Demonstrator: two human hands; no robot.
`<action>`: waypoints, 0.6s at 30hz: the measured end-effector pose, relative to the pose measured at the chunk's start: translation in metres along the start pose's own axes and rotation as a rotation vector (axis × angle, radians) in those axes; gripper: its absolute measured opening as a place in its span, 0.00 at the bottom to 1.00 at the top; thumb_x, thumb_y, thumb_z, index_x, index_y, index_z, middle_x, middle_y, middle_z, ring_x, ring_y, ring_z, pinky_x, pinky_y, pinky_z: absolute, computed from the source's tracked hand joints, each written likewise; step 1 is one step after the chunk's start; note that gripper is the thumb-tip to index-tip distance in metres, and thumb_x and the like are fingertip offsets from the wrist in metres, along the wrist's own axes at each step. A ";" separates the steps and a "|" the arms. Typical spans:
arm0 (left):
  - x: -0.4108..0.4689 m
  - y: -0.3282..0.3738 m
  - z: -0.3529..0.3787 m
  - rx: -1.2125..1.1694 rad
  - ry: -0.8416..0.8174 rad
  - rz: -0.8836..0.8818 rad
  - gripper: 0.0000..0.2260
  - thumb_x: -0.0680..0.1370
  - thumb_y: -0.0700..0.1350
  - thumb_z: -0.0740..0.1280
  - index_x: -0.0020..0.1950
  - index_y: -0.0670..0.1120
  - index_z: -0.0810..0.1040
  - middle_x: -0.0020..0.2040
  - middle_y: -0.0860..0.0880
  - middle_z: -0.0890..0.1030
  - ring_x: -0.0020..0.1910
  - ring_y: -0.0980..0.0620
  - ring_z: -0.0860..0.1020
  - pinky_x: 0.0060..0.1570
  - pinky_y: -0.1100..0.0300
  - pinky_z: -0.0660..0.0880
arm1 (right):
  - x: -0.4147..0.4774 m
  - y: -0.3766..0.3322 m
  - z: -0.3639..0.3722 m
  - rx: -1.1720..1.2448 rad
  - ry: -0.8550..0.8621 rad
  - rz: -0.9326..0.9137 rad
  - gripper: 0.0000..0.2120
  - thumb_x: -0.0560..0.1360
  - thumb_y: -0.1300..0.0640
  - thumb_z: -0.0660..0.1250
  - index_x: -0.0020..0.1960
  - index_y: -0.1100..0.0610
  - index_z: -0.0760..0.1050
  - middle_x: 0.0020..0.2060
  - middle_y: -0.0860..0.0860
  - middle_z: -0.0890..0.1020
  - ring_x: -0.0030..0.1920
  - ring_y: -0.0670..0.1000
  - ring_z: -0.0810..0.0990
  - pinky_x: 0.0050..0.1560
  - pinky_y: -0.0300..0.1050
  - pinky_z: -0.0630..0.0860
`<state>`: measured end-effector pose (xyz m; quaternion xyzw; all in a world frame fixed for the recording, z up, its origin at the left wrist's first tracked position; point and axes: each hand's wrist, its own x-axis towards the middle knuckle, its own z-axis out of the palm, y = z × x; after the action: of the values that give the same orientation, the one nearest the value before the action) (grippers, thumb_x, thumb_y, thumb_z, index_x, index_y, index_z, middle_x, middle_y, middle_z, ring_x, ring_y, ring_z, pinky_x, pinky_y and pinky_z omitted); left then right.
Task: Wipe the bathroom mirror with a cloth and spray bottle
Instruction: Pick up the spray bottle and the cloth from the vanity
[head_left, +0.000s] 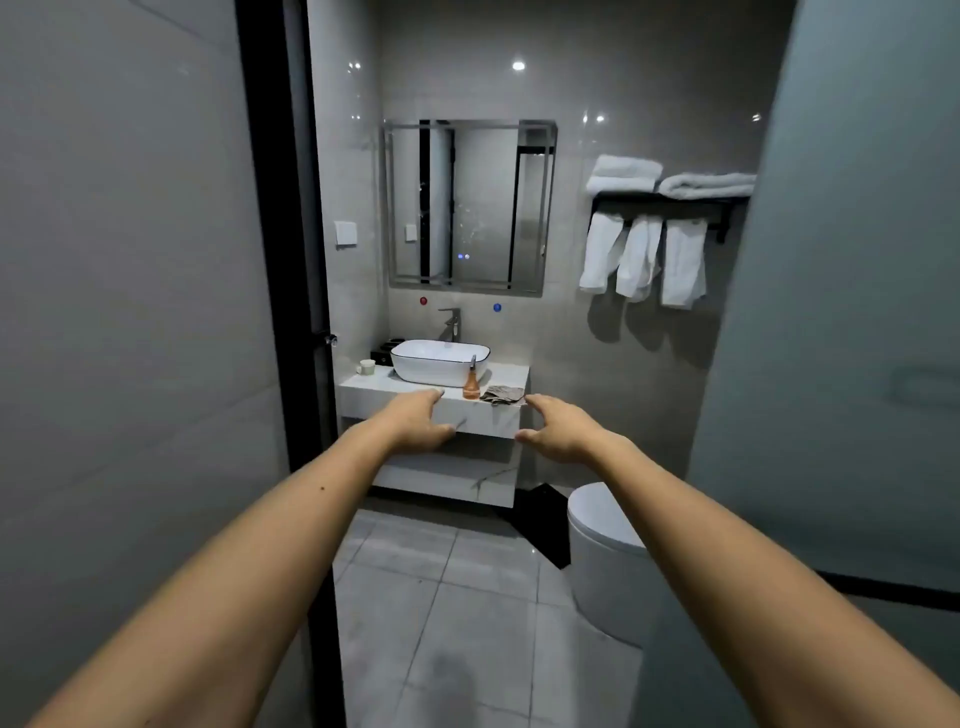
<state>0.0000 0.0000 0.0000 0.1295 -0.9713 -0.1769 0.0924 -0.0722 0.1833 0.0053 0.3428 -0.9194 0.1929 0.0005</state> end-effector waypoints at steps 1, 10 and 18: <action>0.013 -0.004 0.001 -0.019 -0.011 0.003 0.30 0.76 0.48 0.62 0.74 0.42 0.56 0.76 0.43 0.61 0.74 0.45 0.60 0.71 0.56 0.57 | 0.014 0.001 0.004 0.011 0.000 -0.001 0.26 0.77 0.55 0.62 0.72 0.58 0.60 0.71 0.55 0.64 0.70 0.54 0.63 0.68 0.44 0.59; 0.159 -0.052 0.020 -0.066 -0.069 -0.009 0.30 0.76 0.49 0.63 0.75 0.43 0.56 0.76 0.43 0.61 0.74 0.45 0.60 0.70 0.56 0.58 | 0.166 0.040 0.029 0.000 -0.013 0.085 0.28 0.76 0.53 0.63 0.73 0.59 0.57 0.72 0.56 0.62 0.71 0.54 0.61 0.69 0.43 0.58; 0.319 -0.091 0.061 -0.061 -0.092 -0.045 0.29 0.76 0.48 0.63 0.74 0.43 0.57 0.75 0.43 0.62 0.74 0.45 0.61 0.69 0.57 0.58 | 0.316 0.102 0.072 0.076 -0.059 0.103 0.26 0.77 0.55 0.63 0.72 0.60 0.60 0.71 0.56 0.64 0.70 0.54 0.63 0.67 0.42 0.59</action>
<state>-0.2963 -0.1536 -0.0471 0.1403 -0.9655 -0.2142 0.0478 -0.3691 0.0288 -0.0551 0.3004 -0.9274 0.2174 -0.0493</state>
